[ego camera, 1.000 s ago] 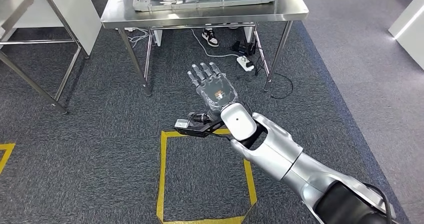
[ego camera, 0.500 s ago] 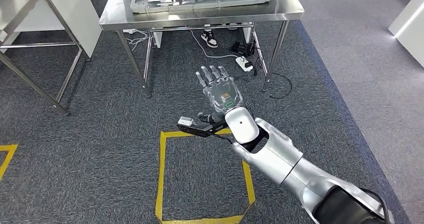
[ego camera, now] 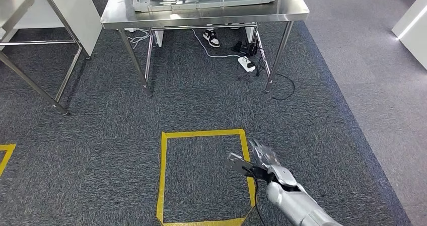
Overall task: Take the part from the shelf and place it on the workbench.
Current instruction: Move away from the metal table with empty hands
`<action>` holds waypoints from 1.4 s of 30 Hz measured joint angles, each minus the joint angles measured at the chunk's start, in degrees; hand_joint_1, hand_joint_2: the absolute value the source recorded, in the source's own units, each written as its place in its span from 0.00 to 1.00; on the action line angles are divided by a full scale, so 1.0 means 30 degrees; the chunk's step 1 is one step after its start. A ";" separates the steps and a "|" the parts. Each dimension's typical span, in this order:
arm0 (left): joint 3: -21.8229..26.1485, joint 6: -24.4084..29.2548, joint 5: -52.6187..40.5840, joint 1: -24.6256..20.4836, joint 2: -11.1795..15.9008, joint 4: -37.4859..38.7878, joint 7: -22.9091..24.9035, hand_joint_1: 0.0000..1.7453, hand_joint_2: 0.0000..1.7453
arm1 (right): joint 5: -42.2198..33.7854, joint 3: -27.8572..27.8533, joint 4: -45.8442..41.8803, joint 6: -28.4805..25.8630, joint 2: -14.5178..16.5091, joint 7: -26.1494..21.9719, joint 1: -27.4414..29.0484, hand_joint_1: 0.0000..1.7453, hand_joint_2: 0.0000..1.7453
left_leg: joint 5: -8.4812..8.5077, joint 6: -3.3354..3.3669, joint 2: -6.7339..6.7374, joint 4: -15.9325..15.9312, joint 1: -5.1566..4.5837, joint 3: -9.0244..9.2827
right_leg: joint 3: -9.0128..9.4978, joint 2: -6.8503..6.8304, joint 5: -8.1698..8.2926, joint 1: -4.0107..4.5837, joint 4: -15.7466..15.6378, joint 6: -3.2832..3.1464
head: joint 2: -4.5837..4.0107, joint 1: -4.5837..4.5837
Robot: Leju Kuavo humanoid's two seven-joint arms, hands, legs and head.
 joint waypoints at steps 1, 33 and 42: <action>0.0038 0.0086 -0.0037 0.0011 -0.0011 0.0000 0.0047 0.00 0.00 | -0.0196 -0.0402 0.0610 -0.0075 -0.0147 0.0040 0.0598 0.00 0.00 | -0.0014 0.0011 0.0000 0.0000 -0.0001 0.0002 | 0.0008 0.0002 -0.0003 -0.0001 -0.0015 0.0005 | 0.0000 -0.0002; 0.0284 0.0357 -0.1645 -0.0077 -0.0583 -0.0156 -0.0113 0.00 0.00 | -0.3461 -0.8251 0.7193 -0.3641 0.0137 -0.1580 0.6268 0.00 0.00 | -0.0309 0.0598 0.0045 -0.0380 -0.0145 0.0689 | 0.0683 0.0034 -0.0180 -0.0185 -0.0304 0.0401 | 0.0000 -0.0013; -0.0186 -0.0044 -0.2479 -0.0295 -0.0651 -0.0175 0.0302 0.00 0.00 | -0.4132 -0.9164 0.7658 -0.2759 0.0113 -0.0462 0.6559 0.00 0.00 | 0.0110 0.0392 0.0076 -0.0886 0.0182 0.0957 | -0.0023 0.0036 -0.1392 -0.0848 0.1889 0.1197 | 0.0000 0.0124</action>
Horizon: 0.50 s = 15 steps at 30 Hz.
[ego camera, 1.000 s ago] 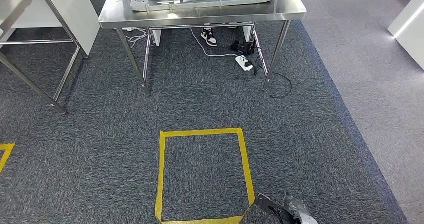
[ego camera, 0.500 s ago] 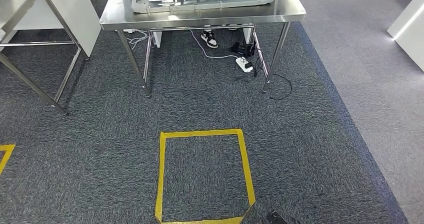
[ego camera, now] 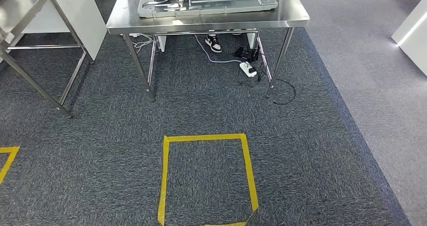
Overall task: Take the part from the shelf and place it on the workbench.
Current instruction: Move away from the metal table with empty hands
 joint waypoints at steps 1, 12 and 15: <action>-0.0047 -0.0074 -0.0035 -0.0031 0.0089 0.0000 0.0069 0.00 0.00 | -0.0004 -0.0029 0.0013 0.0025 -0.0007 0.0013 -0.0021 0.00 0.00 | -0.0057 -0.0196 0.0004 0.0193 0.0023 -0.0095 | 0.0565 -0.0020 0.0413 -0.0021 -0.1105 0.0064 | 0.0000 0.0014; -0.0567 -0.0111 -0.0058 -0.0040 0.0347 0.0000 0.0100 0.00 0.00 | 0.0270 -0.0321 0.0127 -0.0406 -0.0014 0.0206 0.0012 0.00 0.00 | -0.3664 -0.0829 -0.0022 0.5900 0.0105 -0.2311 | 0.0378 -0.0068 0.1331 0.0615 -0.1950 -0.1375 | 0.0000 -0.0361; -0.0665 -0.0113 0.0015 -0.0005 0.0376 0.0000 0.0064 0.00 0.00 | 0.0499 -0.0332 0.0166 -0.1051 -0.0003 0.0200 0.0060 0.00 0.00 | -0.2481 -0.0258 -0.0045 0.4023 -0.0351 -0.1014 | 0.0385 -0.0031 0.1340 0.0832 -0.1915 -0.1440 | 0.0000 -0.0359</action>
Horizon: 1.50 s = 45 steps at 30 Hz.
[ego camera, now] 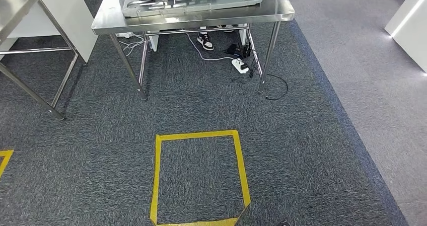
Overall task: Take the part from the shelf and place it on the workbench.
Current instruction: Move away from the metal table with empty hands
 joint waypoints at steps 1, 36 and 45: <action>-0.0031 -0.0002 0.0025 -0.0022 0.0056 0.0000 -0.0018 0.00 0.00 | 0.0060 -0.0004 0.0007 -0.0073 0.0051 -0.0009 0.0001 0.00 0.00 | 0.0571 0.0268 -0.0037 -0.1380 -0.0206 0.0760 | 0.0031 0.0020 -0.0011 0.0030 0.0004 -0.0004 | 0.0000 0.0013; -0.0306 -0.0020 0.0191 -0.0151 0.0142 0.0000 0.0122 0.00 0.00 | 0.0794 -0.0647 0.0188 -0.0293 0.0120 0.0169 -0.0096 0.00 0.00 | 0.1047 0.0108 -0.1424 -0.2737 0.0120 0.1189 | -0.1227 0.2844 0.0471 -0.0607 0.0586 0.0828 | 0.0000 0.0029; -0.0455 -0.0133 -0.0053 -0.0081 0.0138 0.0000 0.0271 0.00 0.00 | 0.1033 -0.0647 0.0197 -0.0213 -0.0077 0.0169 -0.0038 0.00 0.00 | 0.1250 0.0787 0.0941 -0.3317 -0.0021 0.1484 | -0.3021 0.0072 -0.1356 -0.0368 0.4720 0.1076 | 0.0000 0.0217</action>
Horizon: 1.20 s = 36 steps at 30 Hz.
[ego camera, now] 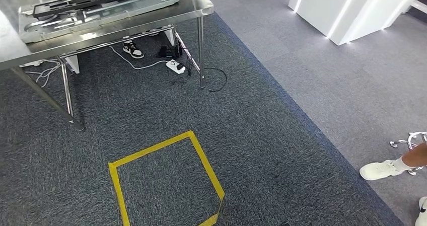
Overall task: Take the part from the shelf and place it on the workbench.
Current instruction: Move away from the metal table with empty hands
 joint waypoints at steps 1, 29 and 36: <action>-0.0044 -0.0045 -0.0038 -0.0010 -0.0009 0.0000 0.0006 0.00 0.00 | 0.0027 0.0000 0.0000 -0.0002 -0.0022 0.0002 0.0008 0.00 0.00 | -0.0038 -0.0031 0.0219 0.0039 -0.0007 0.0022 | 0.0740 -0.0261 0.0635 0.0026 -0.1255 -0.0042 | 0.0000 0.0004; -0.1134 -0.1339 -0.0772 0.0170 -0.0836 0.0000 0.0929 0.00 0.00 | 0.2331 0.0000 -0.0231 -0.0013 -0.1317 0.3995 -0.0062 0.00 0.00 | -0.0070 0.0027 -0.0267 0.0336 0.0020 -0.0130 | -0.0464 0.0161 -0.0562 -0.0087 0.0858 0.0145 | 0.0000 0.0078; -0.1171 -0.1166 -0.0535 0.0104 -0.1122 0.0000 0.1189 0.00 0.00 | 0.3664 -0.0054 -0.1073 0.0397 -0.1807 0.5242 0.0235 0.00 0.00 | -0.0238 -0.0134 0.1195 0.0423 -0.0261 0.0028 | 0.2474 -0.1247 0.1686 0.0476 -0.4475 -0.0473 | 0.0000 0.0058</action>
